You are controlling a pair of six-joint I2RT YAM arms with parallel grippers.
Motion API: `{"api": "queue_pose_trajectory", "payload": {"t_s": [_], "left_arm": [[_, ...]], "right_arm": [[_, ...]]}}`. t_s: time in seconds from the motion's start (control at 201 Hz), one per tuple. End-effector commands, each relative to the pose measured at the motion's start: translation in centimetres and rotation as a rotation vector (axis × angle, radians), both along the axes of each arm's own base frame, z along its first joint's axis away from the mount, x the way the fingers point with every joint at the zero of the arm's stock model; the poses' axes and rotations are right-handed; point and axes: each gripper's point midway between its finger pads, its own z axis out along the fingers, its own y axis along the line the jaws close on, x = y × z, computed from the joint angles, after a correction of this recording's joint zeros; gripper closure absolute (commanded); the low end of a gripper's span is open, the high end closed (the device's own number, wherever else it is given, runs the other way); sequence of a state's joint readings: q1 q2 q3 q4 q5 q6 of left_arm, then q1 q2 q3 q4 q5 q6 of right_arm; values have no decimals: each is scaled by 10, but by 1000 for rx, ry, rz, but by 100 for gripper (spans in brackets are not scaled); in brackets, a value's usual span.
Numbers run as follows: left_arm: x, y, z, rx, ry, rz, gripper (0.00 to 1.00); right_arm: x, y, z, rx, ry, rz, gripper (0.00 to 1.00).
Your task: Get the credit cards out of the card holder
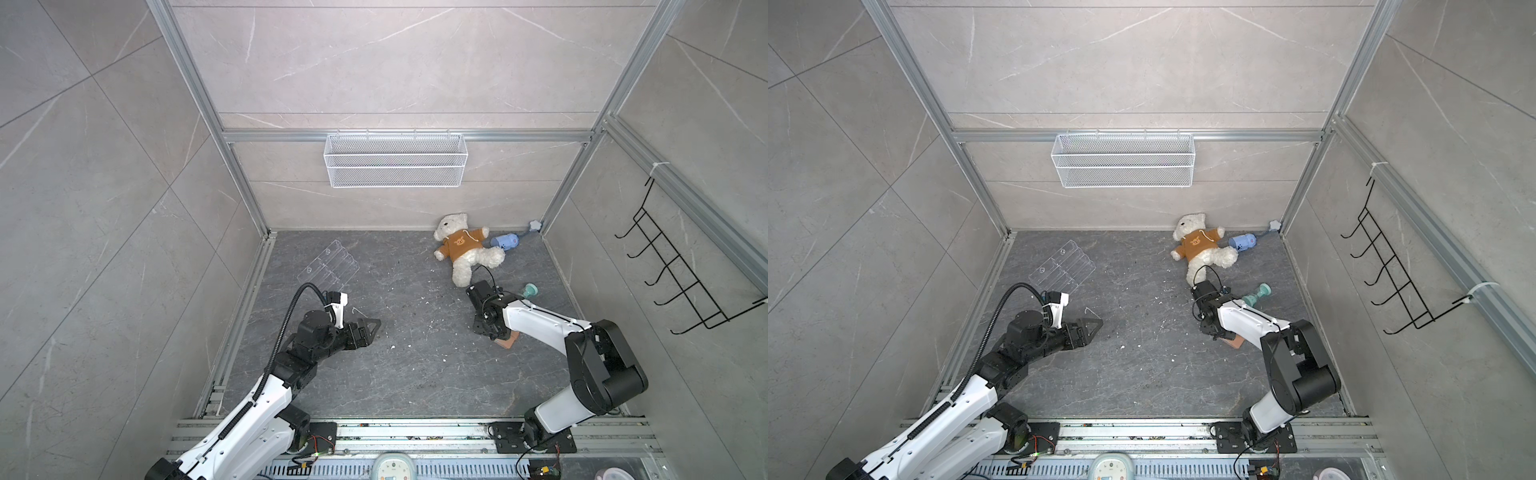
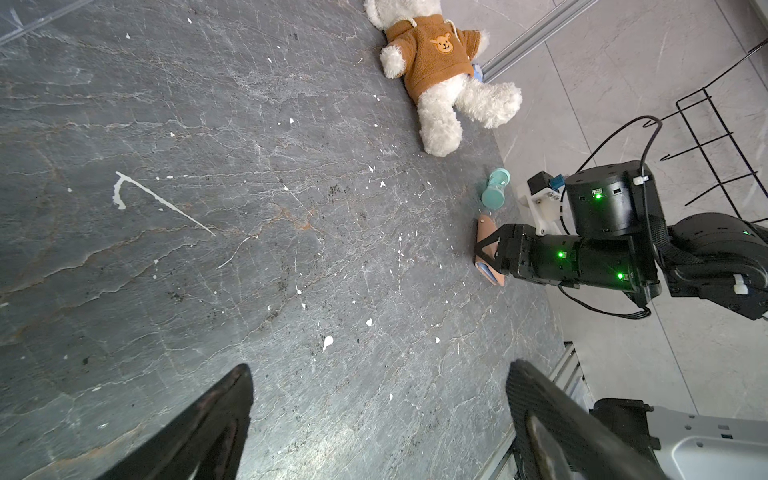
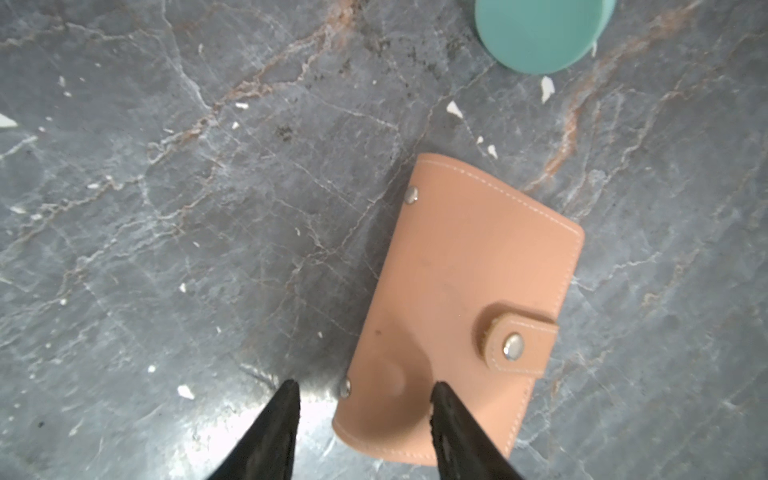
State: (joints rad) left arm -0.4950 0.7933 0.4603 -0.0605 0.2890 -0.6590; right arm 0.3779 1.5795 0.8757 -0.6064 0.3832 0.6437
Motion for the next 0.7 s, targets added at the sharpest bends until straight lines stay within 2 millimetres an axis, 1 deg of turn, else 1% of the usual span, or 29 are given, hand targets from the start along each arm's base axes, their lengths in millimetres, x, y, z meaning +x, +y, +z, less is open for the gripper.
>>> {"api": "queue_pose_trajectory", "payload": {"t_s": [0.0, 0.184, 0.224, 0.582, 0.692], "left_arm": [[0, -1, 2, -5, -4, -2, 4], [-1, -1, 0, -3, -1, -4, 4], [-1, -1, 0, -3, 0, -3, 3], [-2, -1, 1, -2, 0, -5, 4], [-2, 0, 1, -2, -2, -4, 3]], "right_arm": [[-13, -8, -4, -39, 32, -20, 47], [-13, -6, -13, -46, 59, -16, 51], [-13, -6, -14, -50, 66, -17, 53], [-15, -5, -23, -52, 94, -11, 80], [-15, -4, -22, -50, 92, -9, 92]]}}
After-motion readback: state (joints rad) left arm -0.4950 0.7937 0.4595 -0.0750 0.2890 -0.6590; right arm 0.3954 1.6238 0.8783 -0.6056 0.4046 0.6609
